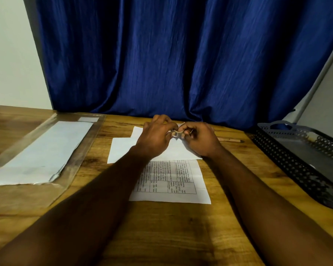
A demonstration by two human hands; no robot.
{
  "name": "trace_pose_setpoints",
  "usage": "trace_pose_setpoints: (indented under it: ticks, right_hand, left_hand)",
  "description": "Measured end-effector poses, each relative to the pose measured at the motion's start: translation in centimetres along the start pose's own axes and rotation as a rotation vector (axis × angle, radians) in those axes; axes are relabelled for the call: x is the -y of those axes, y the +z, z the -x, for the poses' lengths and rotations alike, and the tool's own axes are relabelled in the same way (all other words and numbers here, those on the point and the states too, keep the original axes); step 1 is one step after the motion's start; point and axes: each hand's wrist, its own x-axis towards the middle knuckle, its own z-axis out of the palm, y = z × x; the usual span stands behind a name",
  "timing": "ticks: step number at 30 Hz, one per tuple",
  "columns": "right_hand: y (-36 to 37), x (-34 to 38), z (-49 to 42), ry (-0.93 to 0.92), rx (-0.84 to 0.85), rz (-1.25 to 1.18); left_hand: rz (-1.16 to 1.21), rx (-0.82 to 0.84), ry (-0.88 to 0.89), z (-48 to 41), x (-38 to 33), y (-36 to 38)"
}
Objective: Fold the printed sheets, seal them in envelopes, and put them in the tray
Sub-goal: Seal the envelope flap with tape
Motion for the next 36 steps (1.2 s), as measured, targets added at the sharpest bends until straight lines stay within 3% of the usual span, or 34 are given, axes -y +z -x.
trace_pose_setpoints:
  ticks: [7,13,19,25,29,36]
  right_hand:
    - [-0.1,0.2,0.3,-0.068,-0.018,0.130]
    - [-0.8,0.2,0.2,-0.064,-0.115,0.040]
    - [-0.3,-0.1,0.3,-0.090,-0.013,0.035]
    - [-1.2,0.3,0.4,-0.127,-0.076,-0.092]
    - [-1.0,0.3,0.3,-0.134,0.027,-0.036]
    - [-1.0,0.7,0.3,-0.014,0.004,-0.043]
  left_hand:
    - [-0.015,-0.015,0.002,-0.2,0.3,0.0]
    - [-0.066,-0.011,-0.012,-0.2,0.9,0.0]
    - [-0.088,0.014,0.070,-0.2,0.6,0.2]
    - [-0.097,0.011,0.111,-0.1,0.7,0.2]
    - [-0.122,-0.011,0.141,-0.2,0.7,0.3]
    - [-0.101,-0.081,0.154,-0.1,0.2,0.0]
